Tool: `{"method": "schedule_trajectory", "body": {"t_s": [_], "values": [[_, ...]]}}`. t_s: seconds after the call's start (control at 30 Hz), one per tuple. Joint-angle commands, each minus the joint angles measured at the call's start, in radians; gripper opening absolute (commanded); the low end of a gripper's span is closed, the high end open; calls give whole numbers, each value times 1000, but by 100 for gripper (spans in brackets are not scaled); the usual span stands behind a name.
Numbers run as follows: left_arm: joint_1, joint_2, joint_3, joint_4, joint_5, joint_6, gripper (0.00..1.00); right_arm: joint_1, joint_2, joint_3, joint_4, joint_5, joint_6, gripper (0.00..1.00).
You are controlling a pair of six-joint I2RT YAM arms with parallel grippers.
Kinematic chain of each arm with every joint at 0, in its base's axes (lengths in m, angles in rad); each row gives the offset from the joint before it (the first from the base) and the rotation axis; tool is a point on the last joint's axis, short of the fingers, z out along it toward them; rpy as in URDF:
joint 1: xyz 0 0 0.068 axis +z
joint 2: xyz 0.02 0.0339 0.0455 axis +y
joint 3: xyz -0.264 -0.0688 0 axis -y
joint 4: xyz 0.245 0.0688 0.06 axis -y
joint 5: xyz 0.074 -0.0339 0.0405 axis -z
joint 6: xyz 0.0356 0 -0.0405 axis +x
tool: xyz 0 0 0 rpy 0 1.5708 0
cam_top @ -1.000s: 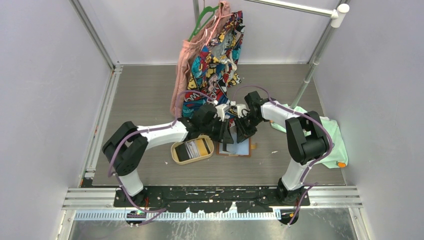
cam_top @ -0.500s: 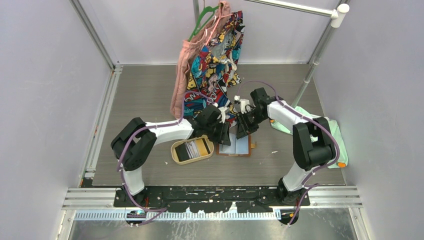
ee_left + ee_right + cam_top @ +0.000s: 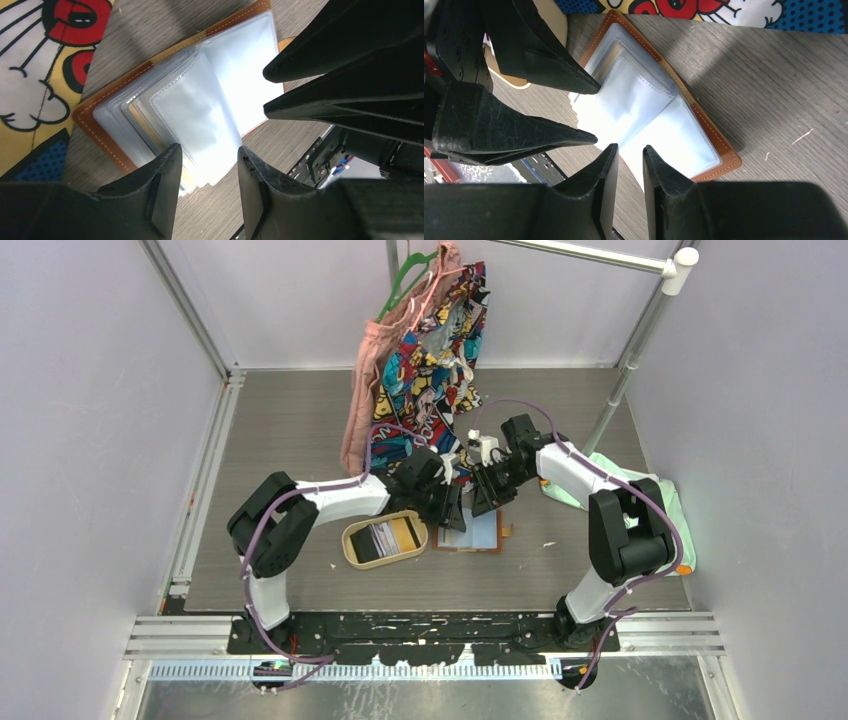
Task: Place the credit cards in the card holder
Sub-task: Turn over the card slot in the card holder.
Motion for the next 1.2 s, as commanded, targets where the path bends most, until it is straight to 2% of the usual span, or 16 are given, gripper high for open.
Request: {"method": "schedule_trajectory", "body": {"t_s": [0.0,0.23,0.4,0.5,0.7,0.8,0.9,0.97,1.17], "values": [[5,38,37,18,73,-34,46,-8,7,10,18,41,15,31],[4,97,73,94,128,-80,46,-53,-34,9,37,76,43,31],[0,140,91,232,187,-148,47,-108,-91,2,47,52,50,31],[-14,172,138,255,207,-167,47,-134,-126,-2,52,40,54,31],[-51,237,217,272,243,-194,48,-189,-200,-5,53,-6,52,31],[-54,240,226,296,253,-212,48,-212,-225,-17,45,-93,31,31],[-55,211,216,325,253,-214,48,-214,-225,-38,70,-109,31,31],[-56,137,175,344,220,-189,48,-214,-207,-47,83,-105,51,31],[-49,-131,29,239,60,29,49,-215,-129,-47,66,-91,77,25]]}}
